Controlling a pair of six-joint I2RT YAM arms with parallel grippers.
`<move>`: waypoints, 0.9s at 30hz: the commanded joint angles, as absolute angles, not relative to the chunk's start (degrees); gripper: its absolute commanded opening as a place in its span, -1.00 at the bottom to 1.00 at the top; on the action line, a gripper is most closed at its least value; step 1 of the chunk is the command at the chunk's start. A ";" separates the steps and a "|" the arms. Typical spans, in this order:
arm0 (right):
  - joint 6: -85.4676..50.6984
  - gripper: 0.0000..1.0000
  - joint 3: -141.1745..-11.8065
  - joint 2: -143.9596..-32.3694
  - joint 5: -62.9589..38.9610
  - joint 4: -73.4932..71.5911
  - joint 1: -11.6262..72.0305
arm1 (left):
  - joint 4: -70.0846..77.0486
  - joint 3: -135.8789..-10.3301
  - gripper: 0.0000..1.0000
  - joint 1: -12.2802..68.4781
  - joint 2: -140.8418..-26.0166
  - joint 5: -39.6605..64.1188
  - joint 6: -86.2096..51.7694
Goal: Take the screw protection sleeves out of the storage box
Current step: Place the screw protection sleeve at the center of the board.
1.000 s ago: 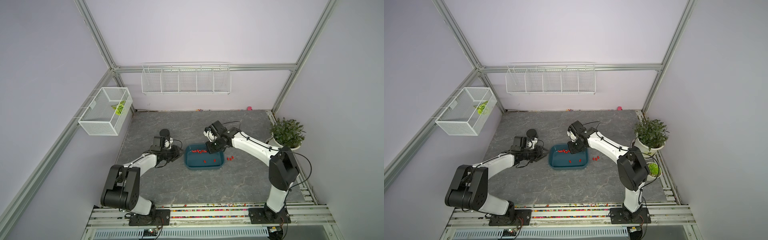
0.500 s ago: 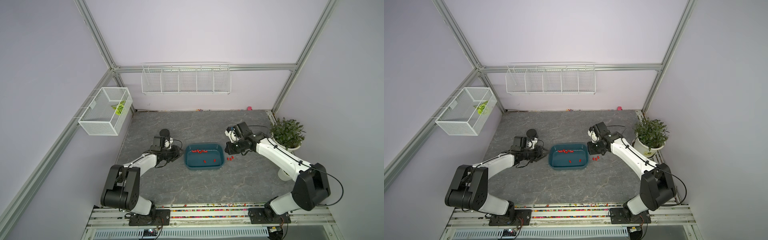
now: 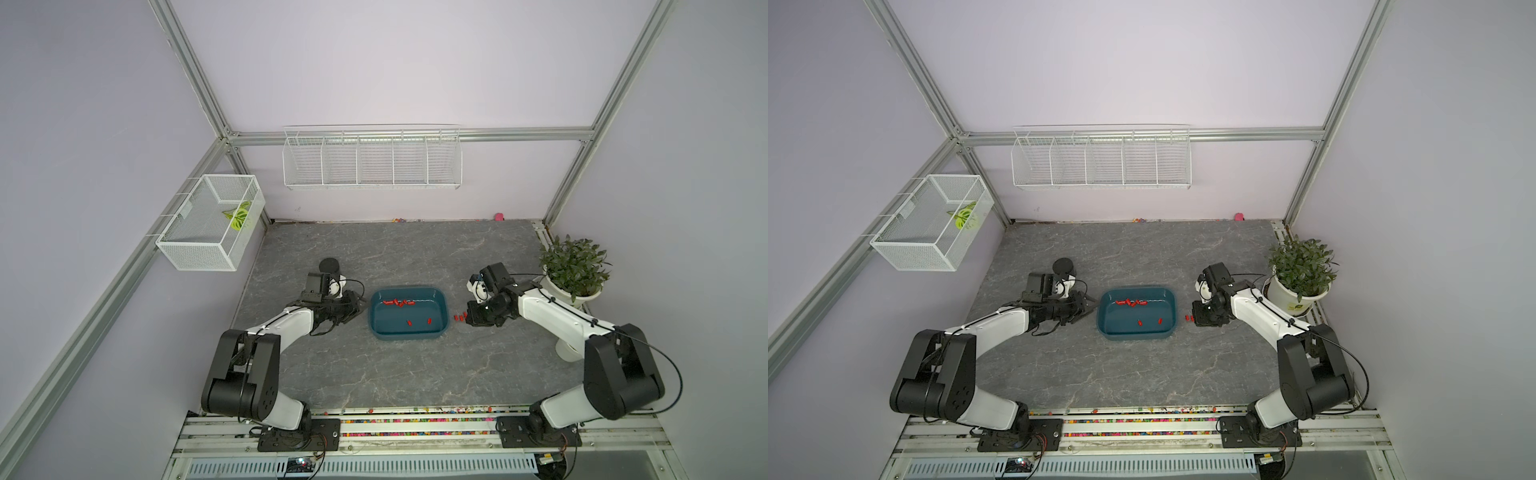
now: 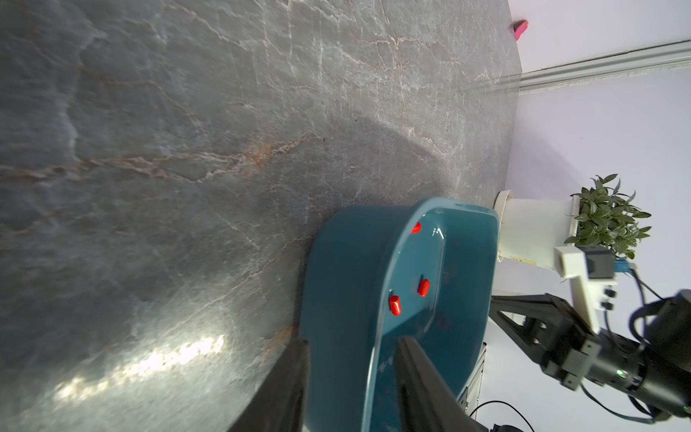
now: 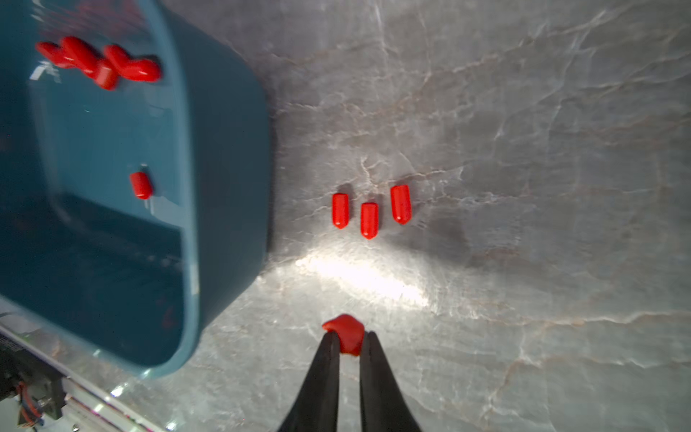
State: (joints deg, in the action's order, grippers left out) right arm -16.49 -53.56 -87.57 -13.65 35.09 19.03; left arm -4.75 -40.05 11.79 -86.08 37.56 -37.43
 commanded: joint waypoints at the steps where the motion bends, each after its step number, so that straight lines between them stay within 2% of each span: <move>1: -16.68 -0.69 -52.57 -90.49 -14.02 31.51 18.76 | -4.38 -39.66 -0.11 12.00 -86.15 38.23 -36.83; 9: -17.38 -0.69 -52.49 -95.09 -13.93 29.35 18.69 | -4.35 -39.68 -0.11 12.11 -86.22 38.32 -36.74; 27: -17.49 -0.61 -52.52 -96.94 -13.18 30.06 18.79 | -4.40 -39.81 -0.11 11.96 -86.40 38.56 -36.68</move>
